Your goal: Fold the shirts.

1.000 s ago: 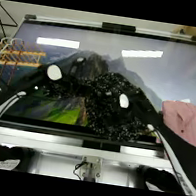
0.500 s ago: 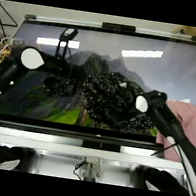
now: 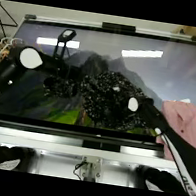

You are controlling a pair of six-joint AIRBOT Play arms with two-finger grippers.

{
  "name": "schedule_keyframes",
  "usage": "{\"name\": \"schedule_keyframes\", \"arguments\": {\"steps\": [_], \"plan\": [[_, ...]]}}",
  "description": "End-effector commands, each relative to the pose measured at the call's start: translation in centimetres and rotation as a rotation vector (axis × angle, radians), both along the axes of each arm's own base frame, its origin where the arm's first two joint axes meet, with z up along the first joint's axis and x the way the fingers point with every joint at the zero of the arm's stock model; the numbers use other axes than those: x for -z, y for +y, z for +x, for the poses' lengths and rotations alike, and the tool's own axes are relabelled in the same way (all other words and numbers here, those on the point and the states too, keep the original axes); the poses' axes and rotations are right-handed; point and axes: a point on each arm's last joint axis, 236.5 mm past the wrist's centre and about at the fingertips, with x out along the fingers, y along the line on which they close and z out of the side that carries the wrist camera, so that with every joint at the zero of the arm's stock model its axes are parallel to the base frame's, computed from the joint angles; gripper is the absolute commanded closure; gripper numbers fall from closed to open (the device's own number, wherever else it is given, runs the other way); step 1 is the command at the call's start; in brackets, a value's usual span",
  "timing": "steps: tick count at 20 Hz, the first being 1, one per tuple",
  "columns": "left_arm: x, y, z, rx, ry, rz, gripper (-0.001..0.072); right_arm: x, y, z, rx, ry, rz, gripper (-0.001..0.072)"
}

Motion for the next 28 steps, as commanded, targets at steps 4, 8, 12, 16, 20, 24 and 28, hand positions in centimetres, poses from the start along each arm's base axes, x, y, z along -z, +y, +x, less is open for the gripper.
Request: {"name": "schedule_keyframes", "arguments": {"steps": [4, 8, 12, 16, 20, 24, 28], "plan": [[-16.8, 4.2, -0.9, -0.018, -0.322, -0.085, 0.0656, -26.0, -4.7, 7.5, -0.012, -0.706, 0.072, 0.0650], [-34.9, 4.9, -10.2, 0.038, -0.727, -0.357, 0.0656, -45.0, -4.3, 3.1, 0.036, -1.106, 0.371, 0.0651], [-39.6, 8.3, -16.4, -0.012, -0.830, -0.430, 0.0656, -49.2, -4.4, -1.8, -0.004, -1.142, 0.455, 0.0651], [-32.3, 11.0, -13.1, -0.145, -0.618, -0.203, 0.0656, -38.5, -6.7, -2.4, 0.021, -0.747, 0.210, 0.0651], [-20.4, 8.3, -6.8, -0.131, -0.334, -0.038, 0.0656, -24.5, -6.4, -1.1, -0.068, -0.359, 0.029, 0.0650], [-2.5, 5.7, -1.3, -0.124, -0.014, 0.119, 0.0655, -11.5, -6.5, 4.6, -0.077, -0.254, -0.073, 0.0651], [9.0, 1.9, 1.8, -0.170, 0.198, 0.067, 0.0655, -4.5, -5.4, 7.9, 0.105, -0.050, 0.102, 0.0650]]}}
